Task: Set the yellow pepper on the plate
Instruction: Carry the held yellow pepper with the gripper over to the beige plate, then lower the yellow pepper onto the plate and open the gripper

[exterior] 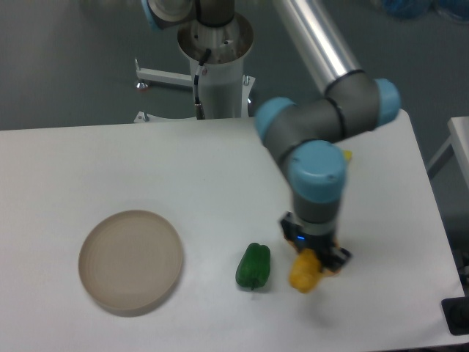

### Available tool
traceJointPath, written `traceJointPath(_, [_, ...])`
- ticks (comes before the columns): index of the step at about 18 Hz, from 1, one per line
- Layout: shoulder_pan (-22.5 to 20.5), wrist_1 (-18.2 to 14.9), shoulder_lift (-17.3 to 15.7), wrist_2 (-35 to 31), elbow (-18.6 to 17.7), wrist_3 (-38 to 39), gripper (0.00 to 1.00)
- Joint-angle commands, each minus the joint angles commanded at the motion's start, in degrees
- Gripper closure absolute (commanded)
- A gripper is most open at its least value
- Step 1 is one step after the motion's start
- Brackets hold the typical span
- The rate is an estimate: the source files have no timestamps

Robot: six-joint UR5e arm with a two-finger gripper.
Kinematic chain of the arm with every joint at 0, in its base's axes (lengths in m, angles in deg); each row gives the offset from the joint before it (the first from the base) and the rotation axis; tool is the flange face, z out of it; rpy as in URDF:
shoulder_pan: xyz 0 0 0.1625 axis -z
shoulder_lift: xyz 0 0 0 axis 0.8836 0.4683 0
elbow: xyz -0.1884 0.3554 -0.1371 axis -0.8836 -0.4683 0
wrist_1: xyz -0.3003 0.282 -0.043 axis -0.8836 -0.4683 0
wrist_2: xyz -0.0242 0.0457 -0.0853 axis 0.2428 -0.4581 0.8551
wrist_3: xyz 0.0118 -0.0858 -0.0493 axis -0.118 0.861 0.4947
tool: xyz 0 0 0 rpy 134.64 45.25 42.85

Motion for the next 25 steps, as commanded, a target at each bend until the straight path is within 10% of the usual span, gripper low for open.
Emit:
traceJointPath(8, [8.9,-5.6,-2.7,3.2,-3.3,17.1,0.66])
traceJointPath(17, [13.7,-3.0,0.1,8.8,-4.6,36.3,0.65])
traceJointPath(25, [16.6,1.3,2.3,8.6,-6.9,37.6,0.62])
